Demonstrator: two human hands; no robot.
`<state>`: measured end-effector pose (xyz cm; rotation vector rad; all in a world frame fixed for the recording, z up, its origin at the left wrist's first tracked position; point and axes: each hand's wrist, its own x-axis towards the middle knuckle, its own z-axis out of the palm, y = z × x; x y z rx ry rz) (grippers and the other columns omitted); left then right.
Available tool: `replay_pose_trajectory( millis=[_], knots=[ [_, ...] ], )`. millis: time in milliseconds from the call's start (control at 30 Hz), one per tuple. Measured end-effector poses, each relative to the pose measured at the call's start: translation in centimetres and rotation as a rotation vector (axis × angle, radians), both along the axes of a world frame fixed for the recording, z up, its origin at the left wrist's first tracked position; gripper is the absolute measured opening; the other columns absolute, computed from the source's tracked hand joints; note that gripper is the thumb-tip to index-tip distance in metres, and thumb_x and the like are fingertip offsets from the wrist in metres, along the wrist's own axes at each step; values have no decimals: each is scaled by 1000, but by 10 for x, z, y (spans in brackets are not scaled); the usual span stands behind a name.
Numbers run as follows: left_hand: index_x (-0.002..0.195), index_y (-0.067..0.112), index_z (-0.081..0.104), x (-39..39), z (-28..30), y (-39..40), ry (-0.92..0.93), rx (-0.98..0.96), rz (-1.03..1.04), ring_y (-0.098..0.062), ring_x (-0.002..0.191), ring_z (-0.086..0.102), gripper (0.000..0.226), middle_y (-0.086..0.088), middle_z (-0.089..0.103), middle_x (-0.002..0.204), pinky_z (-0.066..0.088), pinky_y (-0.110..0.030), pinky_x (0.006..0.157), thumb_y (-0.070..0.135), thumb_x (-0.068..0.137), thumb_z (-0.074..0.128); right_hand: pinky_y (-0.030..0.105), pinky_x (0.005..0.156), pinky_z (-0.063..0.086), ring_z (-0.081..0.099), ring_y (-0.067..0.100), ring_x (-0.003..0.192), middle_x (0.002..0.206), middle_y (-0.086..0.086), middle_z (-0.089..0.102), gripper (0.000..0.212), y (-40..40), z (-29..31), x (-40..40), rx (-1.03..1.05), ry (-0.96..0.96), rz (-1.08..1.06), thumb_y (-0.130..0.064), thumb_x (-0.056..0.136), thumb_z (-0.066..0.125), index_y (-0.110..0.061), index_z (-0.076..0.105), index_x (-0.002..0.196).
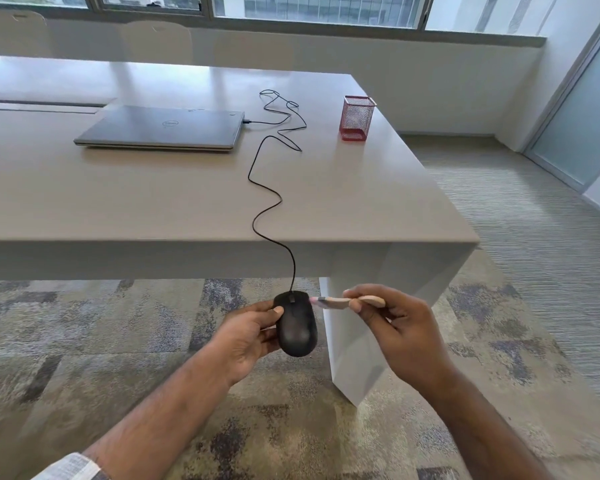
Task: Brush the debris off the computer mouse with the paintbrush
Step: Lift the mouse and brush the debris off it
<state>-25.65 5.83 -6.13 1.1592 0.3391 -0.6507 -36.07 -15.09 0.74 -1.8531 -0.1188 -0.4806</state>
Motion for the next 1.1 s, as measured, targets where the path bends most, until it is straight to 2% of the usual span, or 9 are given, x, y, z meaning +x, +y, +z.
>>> replay_pose_trajectory(
  millis=[67,200,333,467,600,767,833,933,1100],
  knots=[
    [113,7,67,-1,2,-1,-22,-23,-15,-24,73,77,22,-12,79,91,62,-39,64,-2,94,62,21,73,53,71,16,83,89,-3,78,15,2,-4,0,85,48,-1,-22,85,70,-29,78,95],
    [114,6,68,-2,5,1,-47,-18,-1,-24,75,78,24,-15,79,97,62,-41,69,-4,93,61,40,73,53,65,33,82,86,8,75,11,-4,-5,-4,122,116,81,-20,86,70,-26,79,90],
    [113,6,69,-4,5,2,-62,-7,12,-23,72,77,24,-12,79,92,62,-38,62,-4,93,61,41,73,52,61,38,79,83,15,71,8,-8,1,-7,125,180,185,-21,86,70,-19,78,89],
    [119,4,66,-8,7,1,-112,6,3,-23,77,76,28,-14,79,99,63,-42,68,-3,92,63,22,73,53,68,16,79,84,7,77,11,-9,8,-7,168,118,101,-20,84,71,-22,80,89],
    [124,2,62,-12,12,2,-144,21,22,-24,75,71,32,-15,76,97,59,-37,61,0,93,65,19,75,51,67,12,82,88,4,76,12,-10,10,-4,136,91,59,-21,83,72,-24,80,91],
    [126,2,60,-15,22,3,-172,11,47,-19,65,58,35,-18,58,95,58,-34,56,2,91,67,36,72,54,62,27,80,90,7,63,15,-11,8,-3,116,48,-13,-27,82,72,-30,80,94],
    [125,4,62,-16,28,4,-192,-14,41,-16,60,59,36,-18,55,99,59,-34,57,4,89,69,31,65,56,63,25,72,87,6,66,18,-8,9,-2,140,-3,-12,-24,83,71,-34,80,94],
    [123,4,64,-16,39,4,-232,-63,53,-22,74,61,43,-18,60,106,59,-31,59,10,81,73,23,61,56,64,20,63,82,4,71,23,0,10,-1,180,-66,-19,-20,85,71,-38,78,98],
    [123,5,64,-13,62,-3,-309,-115,86,-20,77,69,51,-16,74,105,58,-29,59,16,74,76,37,72,62,71,29,84,93,3,75,28,16,10,0,232,-144,-60,-29,88,69,-36,74,115]
  ],
)
